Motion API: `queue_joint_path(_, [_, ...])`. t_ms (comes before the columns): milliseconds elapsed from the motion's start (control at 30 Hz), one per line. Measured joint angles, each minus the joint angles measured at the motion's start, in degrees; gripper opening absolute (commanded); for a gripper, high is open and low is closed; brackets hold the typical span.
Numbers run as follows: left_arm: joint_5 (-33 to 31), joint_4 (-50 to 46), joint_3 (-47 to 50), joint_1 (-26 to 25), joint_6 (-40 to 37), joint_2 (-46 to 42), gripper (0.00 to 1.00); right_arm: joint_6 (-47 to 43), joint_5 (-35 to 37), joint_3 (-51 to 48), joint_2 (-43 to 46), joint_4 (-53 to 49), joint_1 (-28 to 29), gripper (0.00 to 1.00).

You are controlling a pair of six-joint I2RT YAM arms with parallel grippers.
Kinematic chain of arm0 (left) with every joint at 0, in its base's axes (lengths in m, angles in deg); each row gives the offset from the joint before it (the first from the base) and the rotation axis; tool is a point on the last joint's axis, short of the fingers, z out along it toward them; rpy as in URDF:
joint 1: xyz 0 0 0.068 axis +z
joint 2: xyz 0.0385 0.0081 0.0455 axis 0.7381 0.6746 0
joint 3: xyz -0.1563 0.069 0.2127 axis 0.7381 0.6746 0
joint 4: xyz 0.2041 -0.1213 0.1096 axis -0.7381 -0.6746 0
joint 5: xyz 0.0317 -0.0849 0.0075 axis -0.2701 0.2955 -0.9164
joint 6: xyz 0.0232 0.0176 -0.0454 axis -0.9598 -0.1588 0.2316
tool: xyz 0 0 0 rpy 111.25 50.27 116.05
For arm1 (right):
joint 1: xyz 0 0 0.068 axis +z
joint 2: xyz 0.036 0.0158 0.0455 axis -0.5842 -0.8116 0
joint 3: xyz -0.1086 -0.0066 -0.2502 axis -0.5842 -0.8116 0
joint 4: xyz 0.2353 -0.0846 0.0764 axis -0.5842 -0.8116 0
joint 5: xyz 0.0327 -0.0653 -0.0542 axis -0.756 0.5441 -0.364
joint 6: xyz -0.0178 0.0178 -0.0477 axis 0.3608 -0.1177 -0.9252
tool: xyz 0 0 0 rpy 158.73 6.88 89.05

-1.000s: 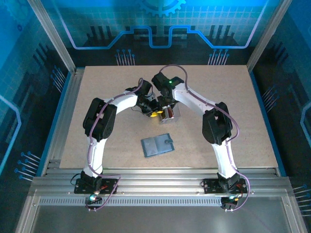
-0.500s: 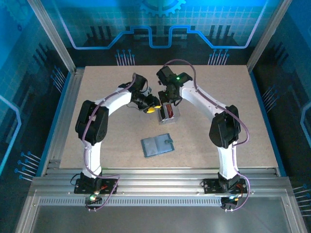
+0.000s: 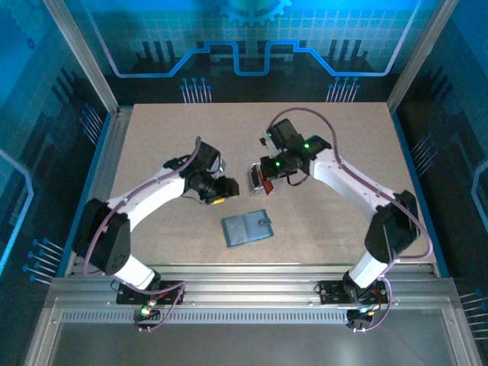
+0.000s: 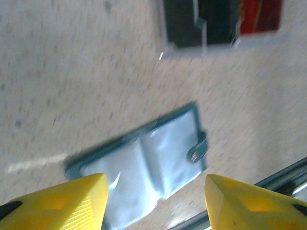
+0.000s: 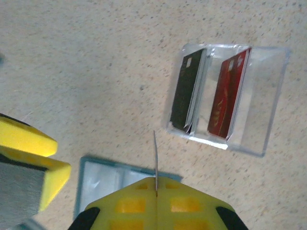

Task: Put the credit cards into the card holder
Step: Insert the credit card into the card slot.

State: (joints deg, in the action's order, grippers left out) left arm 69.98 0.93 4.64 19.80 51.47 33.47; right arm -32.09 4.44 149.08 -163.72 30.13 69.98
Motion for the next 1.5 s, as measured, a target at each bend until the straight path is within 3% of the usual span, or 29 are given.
queue_joint_path(233, [-9.5,-2.2,5.7,-9.1,-0.2,-1.5,0.59,4.1,-4.7,-19.1,10.3,14.0,2.6,0.0])
queue_joint_path(500, [-15.6,-2.2,7.2,-11.1,1.3,2.1,0.59,8.7,-10.1,-33.3,12.2,29.3,3.7,0.0])
queue_joint_path(933, [-17.4,1.4,8.2,-11.8,3.0,7.7,0.56,12.6,-11.9,-38.9,9.4,42.6,5.3,0.0])
queue_joint_path(1500, [-17.7,5.9,12.1,-11.9,5.1,5.1,0.52,18.1,-11.5,-40.3,2.6,51.7,7.8,0.0])
